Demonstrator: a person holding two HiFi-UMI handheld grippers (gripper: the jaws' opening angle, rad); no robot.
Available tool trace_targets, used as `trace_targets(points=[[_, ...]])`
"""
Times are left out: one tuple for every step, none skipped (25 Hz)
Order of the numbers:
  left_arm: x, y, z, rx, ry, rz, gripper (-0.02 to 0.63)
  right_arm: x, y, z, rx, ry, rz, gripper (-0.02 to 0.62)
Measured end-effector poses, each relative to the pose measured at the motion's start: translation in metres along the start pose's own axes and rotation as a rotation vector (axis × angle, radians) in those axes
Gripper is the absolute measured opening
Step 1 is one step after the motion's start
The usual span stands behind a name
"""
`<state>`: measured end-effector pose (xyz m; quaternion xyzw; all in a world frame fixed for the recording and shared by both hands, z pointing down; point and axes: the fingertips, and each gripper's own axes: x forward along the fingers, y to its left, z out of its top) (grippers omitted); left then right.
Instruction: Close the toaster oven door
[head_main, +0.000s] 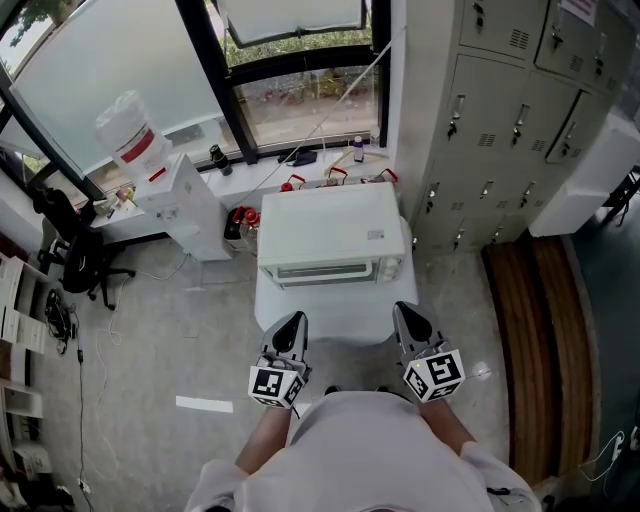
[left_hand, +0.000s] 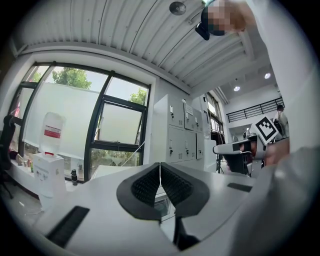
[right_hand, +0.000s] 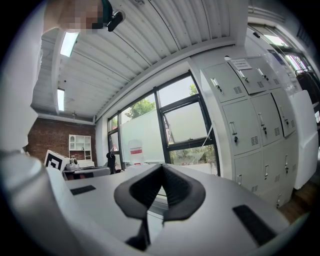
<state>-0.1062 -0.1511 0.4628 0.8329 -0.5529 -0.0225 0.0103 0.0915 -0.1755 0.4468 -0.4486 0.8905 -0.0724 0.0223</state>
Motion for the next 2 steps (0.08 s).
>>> trace_targets(points=[[0.0006,0.0008,-0.0002,-0.003,0.002,0.001,0.021,0.0003,-0.0001,0.0004,0.001,0.000,0.000,0.006],[0.0012,0.0015,-0.0005,-0.006,0.005,0.002,0.021,0.0005,-0.0001,0.0007,0.002,0.000,0.000,0.006]])
